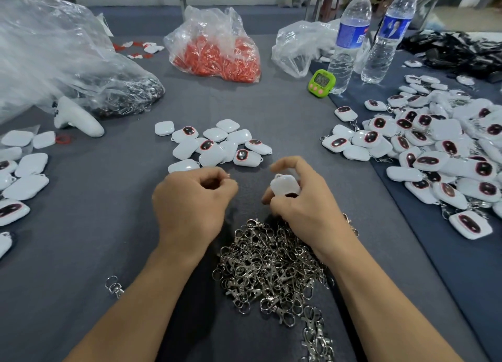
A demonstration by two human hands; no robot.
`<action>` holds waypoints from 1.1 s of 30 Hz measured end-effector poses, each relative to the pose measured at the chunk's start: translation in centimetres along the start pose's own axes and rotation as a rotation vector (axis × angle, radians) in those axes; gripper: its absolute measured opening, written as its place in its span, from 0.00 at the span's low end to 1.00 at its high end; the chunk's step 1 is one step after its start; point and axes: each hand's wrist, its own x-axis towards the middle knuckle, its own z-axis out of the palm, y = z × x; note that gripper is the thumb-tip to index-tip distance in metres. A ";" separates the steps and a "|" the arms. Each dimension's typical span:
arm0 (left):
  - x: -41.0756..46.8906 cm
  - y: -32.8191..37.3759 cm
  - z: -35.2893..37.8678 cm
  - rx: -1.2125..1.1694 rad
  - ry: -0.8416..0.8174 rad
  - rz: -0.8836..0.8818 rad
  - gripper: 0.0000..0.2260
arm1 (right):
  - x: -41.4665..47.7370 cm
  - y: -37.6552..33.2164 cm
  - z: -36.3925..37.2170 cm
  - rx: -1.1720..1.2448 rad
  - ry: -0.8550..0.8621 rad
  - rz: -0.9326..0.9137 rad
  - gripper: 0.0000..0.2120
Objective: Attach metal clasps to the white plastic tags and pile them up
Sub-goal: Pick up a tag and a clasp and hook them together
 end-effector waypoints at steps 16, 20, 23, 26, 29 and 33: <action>-0.2 -0.3 0.3 0.272 -0.362 0.285 0.01 | 0.5 0.8 0.6 -0.048 0.024 -0.064 0.10; -0.3 -0.2 0.3 0.281 -0.329 0.250 0.01 | 0.7 0.9 0.6 -0.016 0.131 -0.117 0.12; -0.3 0.0 0.4 0.245 -0.115 0.113 0.02 | 0.9 0.9 0.2 0.101 0.178 -0.110 0.14; -0.5 0.0 0.5 0.280 -0.002 0.123 0.03 | 1.0 1.0 0.3 0.084 0.153 -0.118 0.13; -1.0 0.1 0.6 0.384 -0.169 0.280 0.02 | 0.8 0.9 0.6 0.026 0.109 -0.126 0.11; -0.4 -0.1 0.7 0.288 -0.323 0.269 0.04 | 0.7 0.8 0.6 -0.052 0.088 -0.118 0.11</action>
